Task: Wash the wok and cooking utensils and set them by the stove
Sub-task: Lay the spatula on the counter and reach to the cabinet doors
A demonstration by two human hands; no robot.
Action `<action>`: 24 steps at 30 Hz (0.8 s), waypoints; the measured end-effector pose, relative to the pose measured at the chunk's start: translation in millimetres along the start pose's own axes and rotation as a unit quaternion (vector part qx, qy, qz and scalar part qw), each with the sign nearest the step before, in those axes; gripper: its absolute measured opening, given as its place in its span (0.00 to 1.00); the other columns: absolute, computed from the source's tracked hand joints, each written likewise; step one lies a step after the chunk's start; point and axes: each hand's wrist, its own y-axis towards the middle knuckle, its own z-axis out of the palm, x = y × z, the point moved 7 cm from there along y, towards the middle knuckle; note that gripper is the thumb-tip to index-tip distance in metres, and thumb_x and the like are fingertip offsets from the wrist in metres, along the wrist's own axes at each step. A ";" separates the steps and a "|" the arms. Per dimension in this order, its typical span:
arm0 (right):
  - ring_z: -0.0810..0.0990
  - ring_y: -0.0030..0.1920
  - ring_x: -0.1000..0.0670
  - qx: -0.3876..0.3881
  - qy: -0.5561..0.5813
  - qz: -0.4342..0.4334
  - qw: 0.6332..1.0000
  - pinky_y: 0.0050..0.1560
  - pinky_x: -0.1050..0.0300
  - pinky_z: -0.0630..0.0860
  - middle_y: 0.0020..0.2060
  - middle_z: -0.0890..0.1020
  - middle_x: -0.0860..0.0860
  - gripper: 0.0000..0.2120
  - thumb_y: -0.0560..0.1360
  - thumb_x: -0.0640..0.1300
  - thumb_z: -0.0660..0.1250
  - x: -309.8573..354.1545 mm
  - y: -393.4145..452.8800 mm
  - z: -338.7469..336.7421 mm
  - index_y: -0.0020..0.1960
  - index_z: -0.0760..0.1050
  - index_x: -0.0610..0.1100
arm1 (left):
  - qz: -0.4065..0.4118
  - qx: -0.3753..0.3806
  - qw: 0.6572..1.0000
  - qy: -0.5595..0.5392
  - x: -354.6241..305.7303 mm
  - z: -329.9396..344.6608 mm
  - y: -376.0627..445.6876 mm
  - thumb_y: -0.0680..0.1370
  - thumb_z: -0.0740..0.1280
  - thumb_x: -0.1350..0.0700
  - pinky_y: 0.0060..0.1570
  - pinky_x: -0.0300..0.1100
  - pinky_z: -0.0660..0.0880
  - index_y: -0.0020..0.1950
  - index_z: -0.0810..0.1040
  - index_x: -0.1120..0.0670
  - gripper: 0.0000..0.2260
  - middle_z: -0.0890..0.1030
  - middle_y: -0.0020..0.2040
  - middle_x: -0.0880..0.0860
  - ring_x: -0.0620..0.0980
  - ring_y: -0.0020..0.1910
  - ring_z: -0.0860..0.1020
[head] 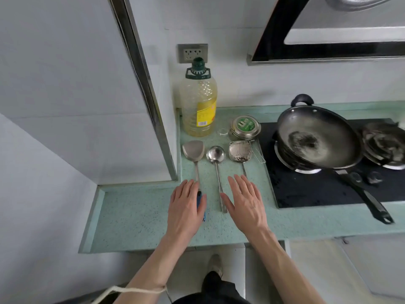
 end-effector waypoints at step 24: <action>0.73 0.73 0.45 -0.115 0.000 0.188 0.975 0.74 0.49 0.68 0.69 0.79 0.48 0.24 0.84 0.59 0.59 -118.9 -275.4 -95.4 0.72 0.74 0.44 | 0.182 0.027 0.983 -0.023 -204.7 31.6 -171.9 0.84 0.59 0.46 0.71 0.53 0.67 0.70 0.76 0.56 0.20 0.77 0.69 0.52 0.52 0.73 0.70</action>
